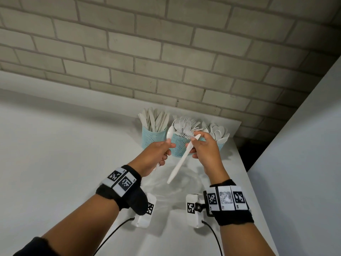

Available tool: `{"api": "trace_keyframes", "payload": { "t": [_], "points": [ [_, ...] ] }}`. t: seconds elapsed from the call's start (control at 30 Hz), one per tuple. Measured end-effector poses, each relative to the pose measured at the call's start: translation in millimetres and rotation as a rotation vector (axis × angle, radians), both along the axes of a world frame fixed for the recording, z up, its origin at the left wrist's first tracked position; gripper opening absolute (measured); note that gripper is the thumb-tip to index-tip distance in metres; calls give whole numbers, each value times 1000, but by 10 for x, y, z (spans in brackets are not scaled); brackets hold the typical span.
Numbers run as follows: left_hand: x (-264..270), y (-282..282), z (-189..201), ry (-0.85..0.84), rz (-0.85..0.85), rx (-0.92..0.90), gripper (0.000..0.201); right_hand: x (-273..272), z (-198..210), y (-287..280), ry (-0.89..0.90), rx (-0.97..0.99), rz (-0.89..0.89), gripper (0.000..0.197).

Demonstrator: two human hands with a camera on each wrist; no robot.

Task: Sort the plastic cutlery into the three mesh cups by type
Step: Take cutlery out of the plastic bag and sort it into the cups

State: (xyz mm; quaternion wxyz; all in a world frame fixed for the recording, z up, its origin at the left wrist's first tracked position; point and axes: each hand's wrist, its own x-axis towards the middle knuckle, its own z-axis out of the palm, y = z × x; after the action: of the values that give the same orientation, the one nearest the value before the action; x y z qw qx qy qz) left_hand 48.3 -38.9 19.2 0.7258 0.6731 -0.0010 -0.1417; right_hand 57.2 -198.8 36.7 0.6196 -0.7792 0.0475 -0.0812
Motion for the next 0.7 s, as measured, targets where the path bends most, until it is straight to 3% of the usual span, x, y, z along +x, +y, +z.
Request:
{"api": "trace_keyframes", "payload": {
  "t": [0.33,0.53,0.7],
  "points": [
    [-42,-103,2,97,-131,-142,24,91,-10,46,-56,-43,107,23],
    [-41,-140,-54,51,-5,-59,24,147,-71,95,-17,-27,97,18],
    [-1,-205,-48,42,-33,-42,27,242,-113,73,-32,-218,117,21]
  ]
}}
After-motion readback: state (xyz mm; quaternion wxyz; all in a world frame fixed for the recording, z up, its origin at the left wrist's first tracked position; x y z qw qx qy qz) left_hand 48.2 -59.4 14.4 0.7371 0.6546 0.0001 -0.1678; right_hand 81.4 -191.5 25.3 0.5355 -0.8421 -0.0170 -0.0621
